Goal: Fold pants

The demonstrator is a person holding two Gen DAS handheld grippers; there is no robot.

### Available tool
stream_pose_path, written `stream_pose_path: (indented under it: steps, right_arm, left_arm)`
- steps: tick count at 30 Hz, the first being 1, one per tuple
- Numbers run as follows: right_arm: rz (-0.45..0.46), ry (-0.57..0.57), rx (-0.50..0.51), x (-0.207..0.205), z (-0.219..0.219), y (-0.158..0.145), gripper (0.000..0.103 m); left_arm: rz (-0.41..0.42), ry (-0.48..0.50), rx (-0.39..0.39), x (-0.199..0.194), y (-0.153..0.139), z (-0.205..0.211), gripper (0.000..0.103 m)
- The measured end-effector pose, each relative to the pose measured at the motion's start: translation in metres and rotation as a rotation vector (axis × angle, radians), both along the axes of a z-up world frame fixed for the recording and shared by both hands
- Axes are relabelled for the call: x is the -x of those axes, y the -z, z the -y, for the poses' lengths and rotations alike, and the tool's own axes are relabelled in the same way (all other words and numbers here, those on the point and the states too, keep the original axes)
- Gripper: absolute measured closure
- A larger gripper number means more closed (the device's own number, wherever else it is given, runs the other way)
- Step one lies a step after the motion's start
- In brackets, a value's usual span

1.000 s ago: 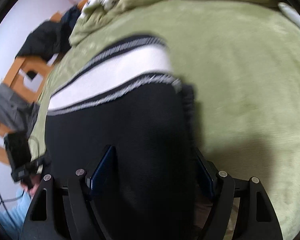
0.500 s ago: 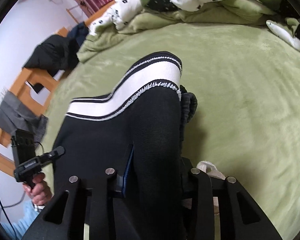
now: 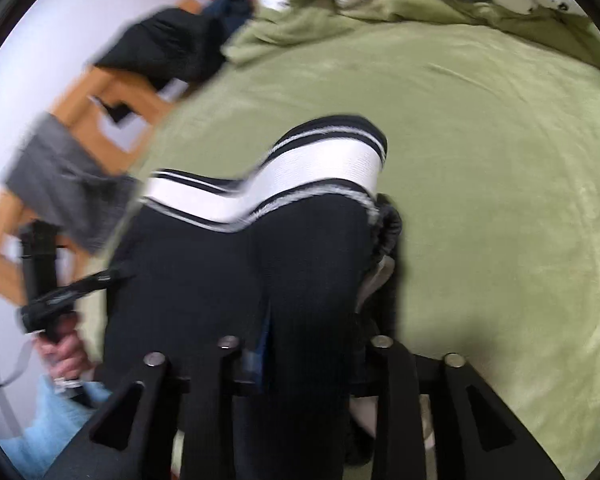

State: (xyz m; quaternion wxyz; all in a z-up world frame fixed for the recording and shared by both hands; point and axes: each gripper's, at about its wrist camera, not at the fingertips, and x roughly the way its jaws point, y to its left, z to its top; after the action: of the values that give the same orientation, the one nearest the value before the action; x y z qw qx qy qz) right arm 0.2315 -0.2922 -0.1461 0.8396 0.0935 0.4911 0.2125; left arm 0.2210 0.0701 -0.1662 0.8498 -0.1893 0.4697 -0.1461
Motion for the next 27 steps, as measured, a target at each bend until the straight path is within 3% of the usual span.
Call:
stream_pose_path:
  steps: [3,6,8,10,14,18,20,22,24,27]
  right_arm:
    - [0.002,0.000,0.046,0.003,0.005,0.020,0.061]
    - [0.020,0.029,0.131,0.014,0.003,0.004,0.057]
    - [0.113,0.085,0.212,0.026,0.006,-0.015,0.056]
    - [0.213,0.113,0.254,0.034,0.005,-0.035,0.057]
    - [0.310,0.098,0.208,0.022,-0.017,-0.061,0.057]
    - [0.300,0.058,0.276,-0.013,-0.051,-0.047,0.070]
    - [0.271,0.066,0.342,-0.034,-0.055,-0.017,0.071]
    - [0.285,0.083,0.315,-0.038,-0.045,0.005,0.071]
    - [0.268,0.090,0.242,-0.039,-0.031,0.004,0.071]
    - [0.288,0.091,0.271,-0.037,-0.034,0.006,0.071]
  left_arm:
    - [0.031,0.005,-0.042,0.008,-0.001,0.004,0.074]
    - [0.045,0.005,-0.189,0.012,-0.019,0.010,0.072]
    - [0.111,-0.008,-0.282,0.017,-0.039,0.016,0.071]
    - [0.163,-0.004,-0.299,0.014,-0.056,0.021,0.058]
    - [0.261,0.009,-0.250,-0.007,-0.077,0.041,0.056]
    - [0.241,0.007,-0.288,-0.049,-0.066,0.061,0.056]
    - [0.197,0.005,-0.338,-0.065,-0.047,0.066,0.056]
    - [0.152,0.007,-0.380,-0.079,-0.027,0.071,0.056]
    - [0.160,0.017,-0.390,-0.084,-0.015,0.073,0.055]
    - [0.186,0.012,-0.381,-0.084,-0.015,0.073,0.054]
